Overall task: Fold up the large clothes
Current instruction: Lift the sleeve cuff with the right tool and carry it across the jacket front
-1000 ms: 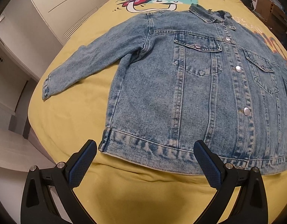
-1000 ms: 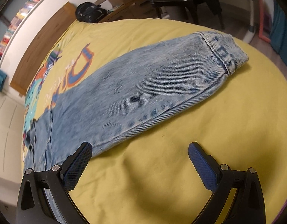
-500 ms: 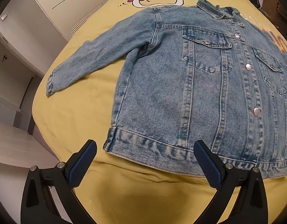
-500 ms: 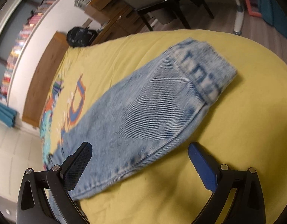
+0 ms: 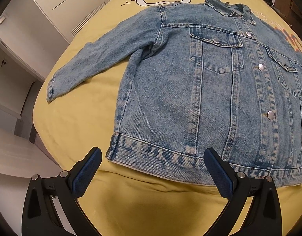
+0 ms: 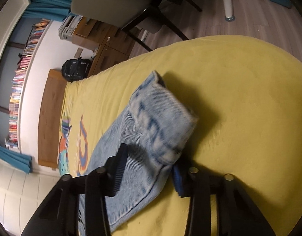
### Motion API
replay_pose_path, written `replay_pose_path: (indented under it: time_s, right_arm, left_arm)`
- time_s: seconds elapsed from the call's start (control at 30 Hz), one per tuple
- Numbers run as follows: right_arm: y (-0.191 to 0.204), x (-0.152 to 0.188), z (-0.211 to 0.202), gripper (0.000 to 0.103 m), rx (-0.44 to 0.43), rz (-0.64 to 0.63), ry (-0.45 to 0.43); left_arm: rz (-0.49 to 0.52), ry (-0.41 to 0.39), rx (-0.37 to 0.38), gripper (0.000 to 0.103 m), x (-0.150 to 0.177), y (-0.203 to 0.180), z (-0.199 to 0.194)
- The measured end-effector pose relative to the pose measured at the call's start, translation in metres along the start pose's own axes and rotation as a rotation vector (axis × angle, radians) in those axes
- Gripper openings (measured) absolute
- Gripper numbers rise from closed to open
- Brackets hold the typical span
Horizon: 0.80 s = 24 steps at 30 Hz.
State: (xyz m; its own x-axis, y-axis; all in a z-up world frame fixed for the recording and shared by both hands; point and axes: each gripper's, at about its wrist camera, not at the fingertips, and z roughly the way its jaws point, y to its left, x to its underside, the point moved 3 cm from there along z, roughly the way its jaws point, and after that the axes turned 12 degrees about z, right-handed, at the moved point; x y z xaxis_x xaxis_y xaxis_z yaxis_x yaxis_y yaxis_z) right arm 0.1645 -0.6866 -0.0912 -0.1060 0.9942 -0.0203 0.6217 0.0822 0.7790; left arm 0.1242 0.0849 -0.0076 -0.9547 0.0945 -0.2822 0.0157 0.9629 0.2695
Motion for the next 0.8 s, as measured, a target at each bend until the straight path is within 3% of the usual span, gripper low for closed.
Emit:
replay_pose_path:
  time_s: [0.07, 0.13, 0.4, 0.6, 0.7, 0.73, 0.77, 0.8]
  right_arm:
    - [0.006, -0.003, 0.000, 0.018, 0.008, -0.016, -0.002]
    - [0.015, -0.004, 0.000, 0.012, 0.006, -0.043, -0.002]
    - [0.082, 0.023, -0.006, 0.008, -0.017, -0.192, 0.017]
    - [0.162, 0.076, 0.001, 0.008, -0.054, -0.328, 0.069]
    - [0.221, 0.131, 0.013, 0.008, -0.083, -0.426, 0.120]
    - [0.221, 0.131, 0.013, 0.008, -0.083, -0.426, 0.120]
    - [0.250, 0.167, 0.022, 0.008, -0.103, -0.469, 0.156]
    - [0.250, 0.167, 0.022, 0.008, -0.103, -0.469, 0.156]
  left_arm:
    - [-0.004, -0.007, 0.003, 0.102, 0.000, 0.001, -0.001]
    - [-0.012, -0.012, 0.008, 0.102, 0.000, 0.002, -0.002]
    - [-0.072, -0.040, 0.058, 0.102, 0.004, 0.015, 0.000]
    - [-0.092, -0.071, 0.116, 0.102, 0.008, 0.027, 0.000]
    - [-0.114, -0.077, 0.145, 0.102, 0.012, 0.036, 0.001]
    - [-0.120, -0.078, 0.152, 0.102, 0.013, 0.040, 0.001]
    - [-0.125, -0.077, 0.154, 0.102, 0.014, 0.044, 0.001]
    - [-0.130, -0.078, 0.157, 0.102, 0.016, 0.048, 0.002]
